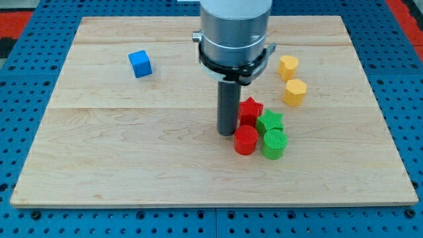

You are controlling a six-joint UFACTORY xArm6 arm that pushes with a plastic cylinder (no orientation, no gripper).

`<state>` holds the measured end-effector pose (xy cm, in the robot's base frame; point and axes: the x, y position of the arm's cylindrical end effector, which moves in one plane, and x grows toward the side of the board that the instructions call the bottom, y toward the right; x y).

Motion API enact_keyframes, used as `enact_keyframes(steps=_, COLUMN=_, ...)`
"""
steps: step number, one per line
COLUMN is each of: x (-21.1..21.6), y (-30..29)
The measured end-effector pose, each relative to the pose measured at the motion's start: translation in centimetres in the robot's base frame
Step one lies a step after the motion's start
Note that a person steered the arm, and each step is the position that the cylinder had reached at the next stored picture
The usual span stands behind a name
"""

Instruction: Move the blue cube towards top left

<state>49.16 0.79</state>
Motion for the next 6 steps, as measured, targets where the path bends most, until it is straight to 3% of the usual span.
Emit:
enact_keyframes(steps=2, x=-2.6, y=-10.7)
enact_keyframes(steps=5, x=-15.9, y=-13.6)
enact_keyframes(steps=6, x=-18.4, y=-16.6)
